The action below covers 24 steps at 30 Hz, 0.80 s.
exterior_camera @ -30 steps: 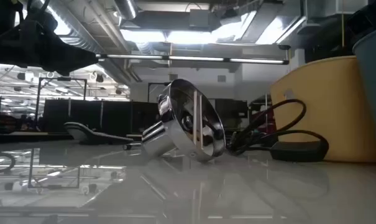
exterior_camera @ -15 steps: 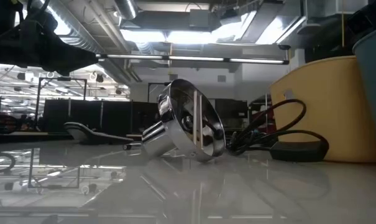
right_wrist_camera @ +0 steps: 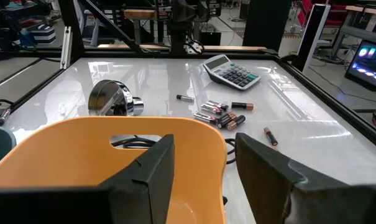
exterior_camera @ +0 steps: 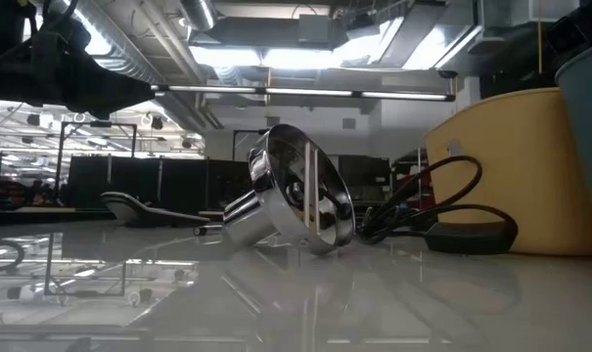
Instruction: Sort batteries
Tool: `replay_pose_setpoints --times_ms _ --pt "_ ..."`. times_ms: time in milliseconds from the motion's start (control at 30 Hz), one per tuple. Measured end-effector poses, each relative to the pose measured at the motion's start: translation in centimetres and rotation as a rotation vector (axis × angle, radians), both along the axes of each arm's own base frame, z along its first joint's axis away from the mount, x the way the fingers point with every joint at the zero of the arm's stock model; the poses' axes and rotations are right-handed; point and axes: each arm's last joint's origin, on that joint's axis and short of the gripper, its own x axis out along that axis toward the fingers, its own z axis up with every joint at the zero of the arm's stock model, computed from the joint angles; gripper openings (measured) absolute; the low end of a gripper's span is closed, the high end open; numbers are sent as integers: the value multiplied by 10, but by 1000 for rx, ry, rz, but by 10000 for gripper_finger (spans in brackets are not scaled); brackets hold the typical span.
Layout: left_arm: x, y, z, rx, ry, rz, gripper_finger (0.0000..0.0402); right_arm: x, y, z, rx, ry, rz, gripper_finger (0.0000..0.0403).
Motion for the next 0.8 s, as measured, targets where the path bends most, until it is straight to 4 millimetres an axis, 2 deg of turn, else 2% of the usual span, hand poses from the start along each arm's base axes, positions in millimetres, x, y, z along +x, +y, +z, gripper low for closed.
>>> replay_pose_setpoints --times_ms 433,667,800 --pt "0 0 0 -16 -5 0 134 0 0 0 0 0 0 170" --pt "0 0 2 -154 -68 -6 134 0 0 1 0 -7 0 170" --pt "0 0 2 -240 -95 -9 134 1 0 8 2 -89 0 170"
